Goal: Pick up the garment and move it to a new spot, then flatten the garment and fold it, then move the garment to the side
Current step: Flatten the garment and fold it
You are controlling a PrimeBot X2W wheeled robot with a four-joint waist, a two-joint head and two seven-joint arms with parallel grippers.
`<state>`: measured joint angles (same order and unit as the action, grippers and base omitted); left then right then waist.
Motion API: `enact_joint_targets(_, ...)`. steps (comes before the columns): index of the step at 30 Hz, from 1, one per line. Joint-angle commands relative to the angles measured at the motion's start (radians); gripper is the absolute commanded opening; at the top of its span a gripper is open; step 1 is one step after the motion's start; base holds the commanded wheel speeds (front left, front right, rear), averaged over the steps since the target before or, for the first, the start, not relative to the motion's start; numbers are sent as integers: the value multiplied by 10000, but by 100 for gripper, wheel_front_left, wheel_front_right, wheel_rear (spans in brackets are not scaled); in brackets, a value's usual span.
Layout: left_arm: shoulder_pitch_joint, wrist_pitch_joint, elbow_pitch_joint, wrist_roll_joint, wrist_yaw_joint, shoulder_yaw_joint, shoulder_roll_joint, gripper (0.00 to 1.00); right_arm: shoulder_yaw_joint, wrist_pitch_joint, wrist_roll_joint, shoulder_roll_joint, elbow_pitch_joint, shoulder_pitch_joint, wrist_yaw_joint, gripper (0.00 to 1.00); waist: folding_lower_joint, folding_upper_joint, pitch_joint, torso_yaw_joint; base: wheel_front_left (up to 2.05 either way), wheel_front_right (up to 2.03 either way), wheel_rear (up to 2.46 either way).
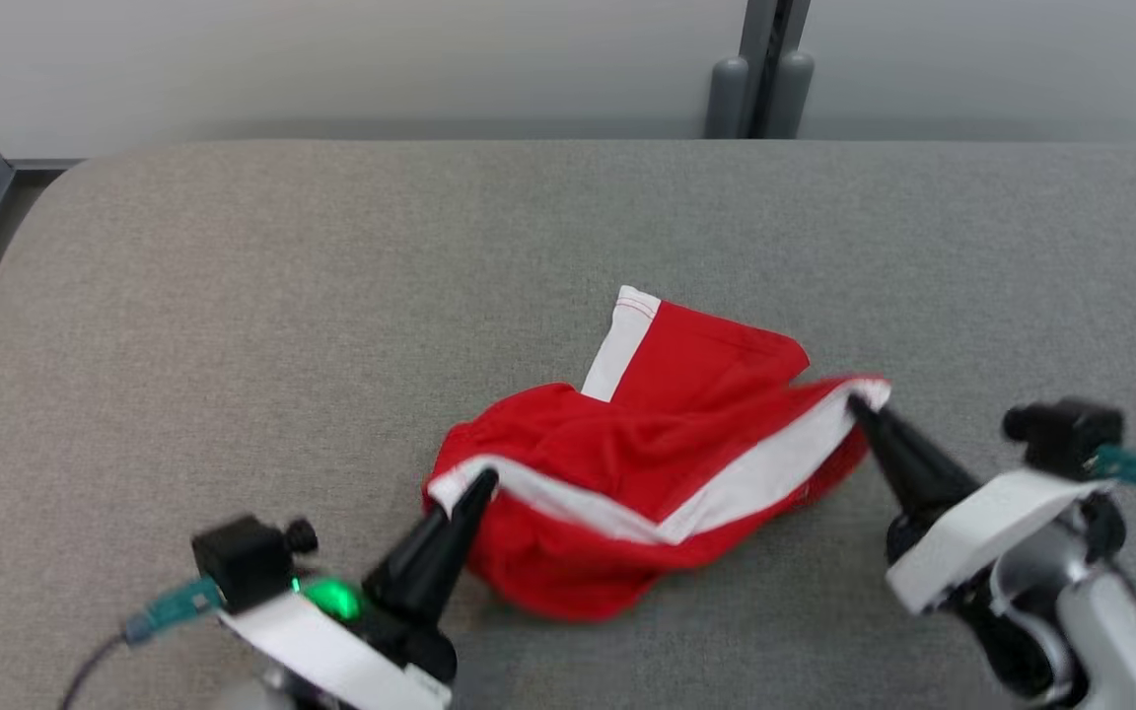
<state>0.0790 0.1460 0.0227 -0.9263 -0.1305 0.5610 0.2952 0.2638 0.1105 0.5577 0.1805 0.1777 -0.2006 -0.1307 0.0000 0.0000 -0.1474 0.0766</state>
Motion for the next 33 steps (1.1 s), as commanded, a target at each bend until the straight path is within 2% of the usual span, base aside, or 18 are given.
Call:
enact_joint_targets(1,464,-86,-369,-125,1,-103,141,0,-134,174,226,179,-357,-315,-1,0,0,0,-277,-123,0,0,0)
enact_joint_targets(5,2453,-974,-1950,-1006,1,-719,822,0,-886,1393,1298,878,-1932,-1809,-1,0,0,0,-1038,-271,0,0,0)
enact_joint_targets(7,3968,-1479,-2091,-926,1,-967,1138,0,-1233,2041,1856,808,-2131,-2940,-2,0,0,0,-1507,-351,0,0,0)
enact_joint_targets(9,5388,-1911,-1688,-1131,1,-1138,1073,0,-1542,2538,1845,845,-1843,-4360,-2,0,0,0,-1934,-482,0,0,0)
enact_joint_targets(13,8424,-2371,345,-982,7,-1299,623,0,-1790,3075,1377,206,-229,-7148,-2,0,0,0,-2544,-696,0,0,0)
enact_joint_targets(17,10870,-1674,2800,-384,69,-1623,124,0,-2361,2002,756,-801,1618,-9657,-1,0,0,0,-3094,-1137,0,0,0)
enact_joint_targets(20,12128,-598,4347,415,64,-1603,-160,0,-2844,311,435,-1157,2892,-11003,-1,0,0,0,-3297,-1374,0,0,0)
enact_joint_targets(23,13041,578,5611,985,49,-1603,-278,0,-3105,-1601,199,-1237,3920,-11888,2,0,0,0,-3206,-1541,0,0,0)
enact_joint_targets(24,13413,859,5866,1087,50,-1710,-348,0,-3310,-2232,308,-1205,4173,-12243,5,0,0,0,-3263,-1565,0,0,0)
enact_joint_targets(27,14112,1167,6324,1560,51,-1928,-450,0,-2973,-3300,497,-1235,4779,-12798,24,0,0,0,-3669,-1669,0,0,0)
enact_joint_targets(30,14392,1188,6213,2266,19,-1595,-588,0,-2296,-3616,406,-1258,4956,-13031,21,0,0,0,-4145,-1725,0,0,0)
enact_joint_targets(33,13732,1194,5956,2442,11,-1413,-636,0,-1649,-3698,236,-1270,5134,-12437,-1,0,0,0,-4479,-1696,0,0,0)
